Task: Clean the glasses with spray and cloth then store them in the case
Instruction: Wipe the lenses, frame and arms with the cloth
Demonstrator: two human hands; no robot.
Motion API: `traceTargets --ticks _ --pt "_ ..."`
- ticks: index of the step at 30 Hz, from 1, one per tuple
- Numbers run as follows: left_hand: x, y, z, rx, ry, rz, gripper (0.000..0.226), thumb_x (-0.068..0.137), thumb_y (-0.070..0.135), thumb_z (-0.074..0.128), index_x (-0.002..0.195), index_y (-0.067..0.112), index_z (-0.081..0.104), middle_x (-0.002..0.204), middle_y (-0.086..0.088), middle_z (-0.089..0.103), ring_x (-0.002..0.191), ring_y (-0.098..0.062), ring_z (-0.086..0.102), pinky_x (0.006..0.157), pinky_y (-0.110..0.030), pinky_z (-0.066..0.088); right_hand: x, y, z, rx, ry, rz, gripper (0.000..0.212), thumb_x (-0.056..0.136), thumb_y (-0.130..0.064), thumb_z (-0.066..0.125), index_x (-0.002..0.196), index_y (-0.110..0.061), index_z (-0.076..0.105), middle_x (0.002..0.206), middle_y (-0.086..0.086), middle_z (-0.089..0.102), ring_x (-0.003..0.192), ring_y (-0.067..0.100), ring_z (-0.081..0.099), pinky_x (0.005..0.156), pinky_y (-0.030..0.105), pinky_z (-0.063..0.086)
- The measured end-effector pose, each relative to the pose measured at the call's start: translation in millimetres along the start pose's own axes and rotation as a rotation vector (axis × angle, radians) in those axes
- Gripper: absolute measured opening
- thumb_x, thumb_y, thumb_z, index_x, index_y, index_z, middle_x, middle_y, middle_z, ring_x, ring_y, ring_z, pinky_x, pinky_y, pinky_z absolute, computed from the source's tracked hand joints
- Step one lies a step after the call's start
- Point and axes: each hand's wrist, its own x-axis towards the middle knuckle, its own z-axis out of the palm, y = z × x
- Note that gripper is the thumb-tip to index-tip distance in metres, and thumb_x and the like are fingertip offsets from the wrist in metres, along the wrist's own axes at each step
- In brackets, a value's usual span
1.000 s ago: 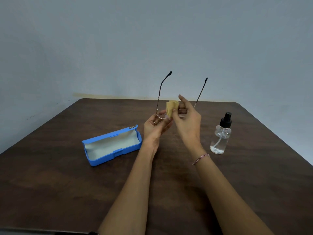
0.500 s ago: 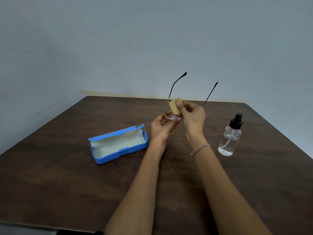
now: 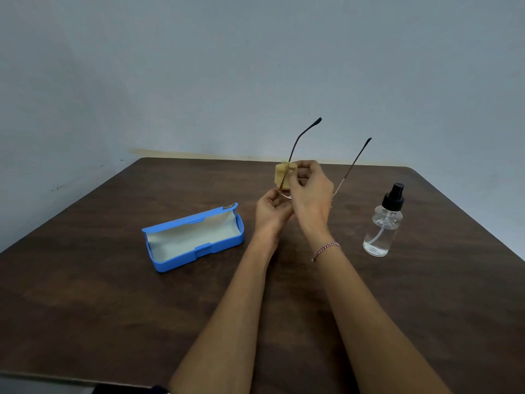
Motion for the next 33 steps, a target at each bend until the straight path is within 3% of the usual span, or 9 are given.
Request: traceTargets --ticks 3,7,10,13,15,21,24,29,33 --pt "1 1 -2 0.029 0.043 -0.002 0.027 0.081 -0.005 0.064 0.103 0.010 0.062 0.089 -0.001 0.068 0.080 -0.006 0.066 0.065 -0.016 0.055 -4 -2 3 0.054 -0.048 0.008 0.007 0.089 -0.019 0.060 0.095 -0.022 0.055 0.084 -0.009 0.062 0.076 0.001 0.058 0.058 0.002 0.042" --pt "2 1 -3 0.040 0.080 0.001 0.030 0.080 -0.003 0.065 0.108 0.007 0.062 0.090 -0.002 0.069 0.082 -0.007 0.066 0.064 -0.014 0.054 -4 -1 7 0.208 -0.098 0.062 0.006 0.090 -0.022 0.060 0.094 -0.019 0.057 0.085 -0.006 0.067 0.083 0.005 0.064 0.070 0.013 0.052" --pt "1 1 -4 0.034 0.077 0.027 0.031 0.080 -0.003 0.066 0.110 0.004 0.062 0.089 -0.001 0.069 0.081 -0.006 0.067 0.064 -0.013 0.053 -2 1 7 0.325 -0.144 0.147 0.021 0.094 -0.032 0.053 0.097 -0.014 0.063 0.089 -0.001 0.070 0.085 0.011 0.066 0.072 0.018 0.053" --pt "0 1 -4 0.019 0.073 0.043 0.031 0.080 -0.002 0.067 0.110 0.004 0.063 0.091 -0.001 0.070 0.082 -0.004 0.067 0.068 -0.014 0.054 3 6 6 0.391 -0.188 0.215 0.018 0.096 -0.021 0.051 0.098 -0.013 0.066 0.092 0.005 0.072 0.088 0.020 0.069 0.083 0.037 0.056" --pt "1 0 -5 0.003 0.083 0.053 0.032 0.079 -0.002 0.068 0.110 0.004 0.063 0.091 -0.002 0.070 0.085 -0.006 0.067 0.068 -0.015 0.054 5 6 3 0.431 -0.247 0.232 0.013 0.093 -0.010 0.054 0.101 -0.010 0.065 0.093 0.008 0.072 0.090 0.023 0.069 0.086 0.039 0.055" --pt "4 -3 -7 0.011 0.078 0.084 0.030 0.079 0.001 0.069 0.107 0.010 0.065 0.101 -0.009 0.071 0.098 -0.016 0.068 0.079 -0.023 0.056 3 2 -3 0.472 -0.322 0.171 0.032 0.081 -0.001 0.067 0.112 -0.003 0.061 0.095 0.008 0.071 0.086 0.011 0.068 0.077 0.019 0.055" --pt "4 -3 -6 0.048 0.064 0.088 0.028 0.079 -0.001 0.068 0.101 0.017 0.065 0.099 -0.005 0.071 0.097 -0.013 0.068 0.080 -0.024 0.055 3 3 -2 0.411 -0.305 0.145 0.036 0.077 -0.003 0.073 0.111 -0.007 0.063 0.094 0.005 0.072 0.087 0.011 0.069 0.078 0.022 0.055" --pt "2 1 -3 0.150 0.120 0.075 0.018 0.085 0.002 0.062 0.099 0.012 0.066 0.085 0.005 0.068 0.084 -0.004 0.064 0.070 -0.015 0.052 -1 4 3 0.047 -0.327 -0.030 0.034 0.076 -0.013 0.075 0.109 -0.012 0.067 0.089 -0.005 0.069 0.081 0.003 0.064 0.078 0.016 0.053" --pt "1 3 1 0.154 0.119 0.077 0.014 0.088 0.003 0.060 0.096 0.013 0.065 0.085 0.004 0.067 0.087 -0.009 0.064 0.078 -0.020 0.052 0 4 4 -0.019 -0.300 -0.087 0.027 0.079 -0.019 0.074 0.105 -0.012 0.068 0.083 -0.007 0.066 0.074 0.000 0.061 0.066 0.004 0.046"
